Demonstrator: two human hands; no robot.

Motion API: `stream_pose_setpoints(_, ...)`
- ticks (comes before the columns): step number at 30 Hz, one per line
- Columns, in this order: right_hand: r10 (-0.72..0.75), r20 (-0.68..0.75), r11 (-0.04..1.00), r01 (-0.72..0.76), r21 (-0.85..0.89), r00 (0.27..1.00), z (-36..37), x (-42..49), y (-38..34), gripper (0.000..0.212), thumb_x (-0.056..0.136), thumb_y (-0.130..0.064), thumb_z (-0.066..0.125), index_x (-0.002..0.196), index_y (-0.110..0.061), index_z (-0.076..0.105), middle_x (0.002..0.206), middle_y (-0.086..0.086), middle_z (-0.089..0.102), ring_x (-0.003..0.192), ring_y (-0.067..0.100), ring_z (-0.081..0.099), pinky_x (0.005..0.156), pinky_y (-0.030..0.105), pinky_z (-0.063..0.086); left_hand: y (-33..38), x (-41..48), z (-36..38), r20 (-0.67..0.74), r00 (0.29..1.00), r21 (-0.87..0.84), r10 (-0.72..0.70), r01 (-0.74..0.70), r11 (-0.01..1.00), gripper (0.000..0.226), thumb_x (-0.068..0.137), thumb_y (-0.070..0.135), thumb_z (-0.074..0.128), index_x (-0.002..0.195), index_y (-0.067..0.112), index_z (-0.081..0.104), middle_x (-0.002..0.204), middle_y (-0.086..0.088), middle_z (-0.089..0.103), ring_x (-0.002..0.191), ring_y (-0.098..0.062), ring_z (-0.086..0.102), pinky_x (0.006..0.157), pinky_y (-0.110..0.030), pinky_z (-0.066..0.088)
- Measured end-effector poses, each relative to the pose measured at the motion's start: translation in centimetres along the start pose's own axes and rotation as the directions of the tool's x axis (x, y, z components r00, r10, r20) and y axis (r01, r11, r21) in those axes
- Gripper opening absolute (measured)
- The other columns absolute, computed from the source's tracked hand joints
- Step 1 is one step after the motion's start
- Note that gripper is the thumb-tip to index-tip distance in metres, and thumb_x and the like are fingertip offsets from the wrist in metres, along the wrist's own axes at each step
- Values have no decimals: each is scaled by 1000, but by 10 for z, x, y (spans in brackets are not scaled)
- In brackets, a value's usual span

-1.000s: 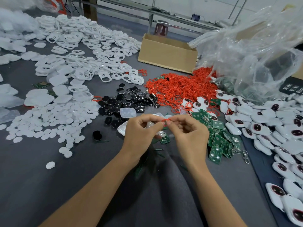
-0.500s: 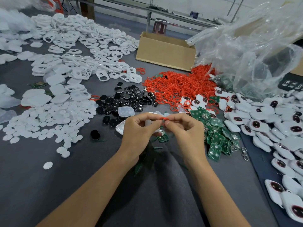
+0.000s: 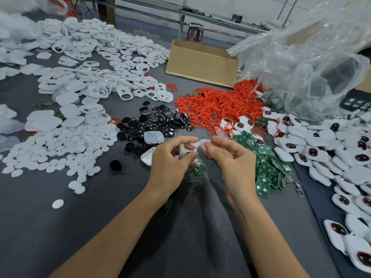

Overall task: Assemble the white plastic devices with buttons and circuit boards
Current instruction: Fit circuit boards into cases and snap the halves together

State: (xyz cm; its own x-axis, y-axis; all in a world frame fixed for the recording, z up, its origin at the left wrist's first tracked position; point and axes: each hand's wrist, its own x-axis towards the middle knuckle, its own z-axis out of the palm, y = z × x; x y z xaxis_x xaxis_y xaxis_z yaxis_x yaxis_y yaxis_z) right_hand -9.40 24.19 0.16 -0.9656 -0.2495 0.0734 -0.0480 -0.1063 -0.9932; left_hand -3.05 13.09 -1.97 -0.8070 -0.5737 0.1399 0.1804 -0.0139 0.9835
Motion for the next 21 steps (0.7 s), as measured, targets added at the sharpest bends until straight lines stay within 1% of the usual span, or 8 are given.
stream_pose_setpoints(3, -46, -13, 997, 45, -65, 999, -1, 0, -1, 13, 78, 1, 72, 83, -11, 74, 77, 1, 75, 72, 7, 69, 69, 15, 52, -1, 1, 0, 39, 996, -88, -79, 82, 993, 46, 81, -11, 67, 119, 14, 63, 83, -6, 66, 73, -12, 62, 70, -36, 60)
stream_pose_setpoints(6, -199, 0, 954, 194, -230, 980, -1, -1, 0, 22, 79, 1, 71, 75, -20, 73, 76, -5, 74, 73, 5, 68, 71, 16, 51, -1, 1, 1, 86, 988, -123, -129, 139, 983, 45, 80, -11, 69, 121, 6, 61, 86, -5, 71, 74, -10, 65, 69, -33, 61)
stream_pose_setpoints(7, -272, 11, 916, 262, -305, 962, 0, -1, 0, 22, 78, 0, 71, 75, -22, 73, 77, -6, 73, 74, 6, 68, 72, 18, 51, -1, 0, 1, 110, 983, -130, -144, 158, 979, 43, 80, -10, 69, 120, 3, 61, 88, -6, 72, 75, -10, 66, 69, -33, 61)
stream_pose_setpoints(9, -420, 46, 804, 395, -445, 906, 2, -4, 2, 21, 77, -2, 73, 77, -23, 74, 77, -7, 71, 72, 6, 65, 70, 19, 50, -1, -1, 1, 152, 976, -133, -153, 174, 976, 38, 80, -9, 69, 116, 3, 64, 91, -9, 73, 77, -12, 68, 71, -33, 61)
stream_pose_setpoints(11, -535, 80, 697, 493, -521, 841, 3, -4, 5, 18, 77, -2, 72, 80, -20, 76, 74, -6, 70, 68, 7, 63, 67, 20, 49, 0, -2, 1, 187, 972, -128, -139, 164, 978, 31, 81, -7, 70, 108, 7, 67, 95, -14, 73, 79, -16, 68, 73, -33, 61)
stream_pose_setpoints(15, -624, 118, 606, 574, -551, 772, 4, -4, 11, 12, 76, 0, 71, 79, -12, 73, 75, 0, 68, 67, 14, 63, 67, 28, 51, 0, -3, 1, 256, 957, -158, -137, 181, 971, 28, 82, -6, 68, 103, 12, 69, 99, -21, 72, 83, -23, 67, 79, -35, 60)
stream_pose_setpoints(18, -673, 157, 539, 624, -565, 723, 3, -3, 13, 12, 77, 3, 70, 79, -8, 72, 77, 2, 67, 69, 16, 63, 67, 32, 51, 0, -2, 1, 265, 953, -168, -146, 195, 966, 26, 83, -5, 67, 102, 13, 69, 94, -17, 73, 81, -22, 66, 73, -27, 59)
stream_pose_setpoints(21, -694, 189, 498, 653, -570, 695, 2, -1, 15, 12, 77, 5, 70, 80, -6, 72, 78, 4, 68, 70, 18, 63, 67, 36, 52, -1, -2, 1, 262, 952, -176, -156, 206, 963, 26, 83, -6, 67, 102, 11, 69, 94, -16, 73, 82, -23, 66, 76, -31, 60)
